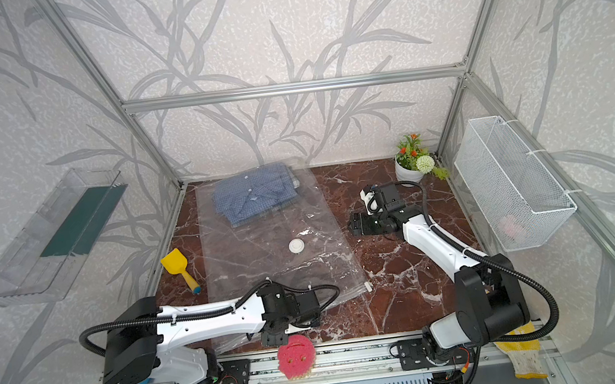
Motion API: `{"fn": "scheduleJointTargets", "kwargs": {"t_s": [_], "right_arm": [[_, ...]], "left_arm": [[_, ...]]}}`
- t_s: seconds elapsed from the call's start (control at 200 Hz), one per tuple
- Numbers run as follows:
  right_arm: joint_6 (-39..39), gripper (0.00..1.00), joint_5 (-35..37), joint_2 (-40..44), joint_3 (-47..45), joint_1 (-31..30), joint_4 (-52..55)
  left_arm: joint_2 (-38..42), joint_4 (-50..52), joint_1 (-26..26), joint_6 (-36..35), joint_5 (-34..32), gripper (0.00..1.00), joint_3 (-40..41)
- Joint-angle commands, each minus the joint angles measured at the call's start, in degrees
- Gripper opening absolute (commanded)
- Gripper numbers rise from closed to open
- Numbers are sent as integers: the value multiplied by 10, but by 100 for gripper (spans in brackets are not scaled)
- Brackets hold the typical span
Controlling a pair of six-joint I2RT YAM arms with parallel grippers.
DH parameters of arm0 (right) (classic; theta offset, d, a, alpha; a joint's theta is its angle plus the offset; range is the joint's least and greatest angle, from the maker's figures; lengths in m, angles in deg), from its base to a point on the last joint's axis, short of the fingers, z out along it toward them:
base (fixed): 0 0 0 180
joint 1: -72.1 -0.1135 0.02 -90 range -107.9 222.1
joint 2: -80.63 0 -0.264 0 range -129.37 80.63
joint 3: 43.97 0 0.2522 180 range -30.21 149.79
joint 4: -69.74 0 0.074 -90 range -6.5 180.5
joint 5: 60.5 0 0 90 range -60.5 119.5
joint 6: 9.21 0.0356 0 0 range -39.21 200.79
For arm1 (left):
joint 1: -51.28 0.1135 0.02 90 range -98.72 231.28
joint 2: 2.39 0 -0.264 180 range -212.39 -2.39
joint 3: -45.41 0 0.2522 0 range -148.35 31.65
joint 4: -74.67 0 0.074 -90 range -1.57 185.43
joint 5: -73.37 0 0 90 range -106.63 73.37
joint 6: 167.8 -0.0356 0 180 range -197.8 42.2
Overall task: Take the shirt out of the vacuum bag
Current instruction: Open the vacuum bag at the center of the board, then adjust the vacuum bag at the center of the board.
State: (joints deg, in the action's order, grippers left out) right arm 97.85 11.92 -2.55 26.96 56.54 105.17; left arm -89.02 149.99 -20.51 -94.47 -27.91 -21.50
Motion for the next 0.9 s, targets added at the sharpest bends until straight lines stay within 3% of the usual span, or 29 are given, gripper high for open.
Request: {"fn": "scheduleJointTargets", "kwargs": {"t_s": [0.0,0.12,0.285,0.465,0.58,0.75,0.9], "right_arm": [[13,87,-27,-23,-3,9,-30],[12,87,-49,-72,20,9,-47],[22,86,-67,-165,69,9,-69],[23,84,-66,-270,171,-3,-69],[29,81,-74,-348,254,-8,-55],[42,77,-109,-429,355,-25,-63],[48,72,-94,-526,494,-52,-11]], "left_arm": [[-9,-20,-1,11,-44,54,13],[-19,-35,0,14,-89,52,23],[-53,-43,0,43,-88,44,10],[-54,-46,1,52,-83,22,6],[-45,-46,5,64,-82,0,0],[-4,-64,18,87,-82,0,-1],[35,-85,44,89,-69,0,-20]]}}
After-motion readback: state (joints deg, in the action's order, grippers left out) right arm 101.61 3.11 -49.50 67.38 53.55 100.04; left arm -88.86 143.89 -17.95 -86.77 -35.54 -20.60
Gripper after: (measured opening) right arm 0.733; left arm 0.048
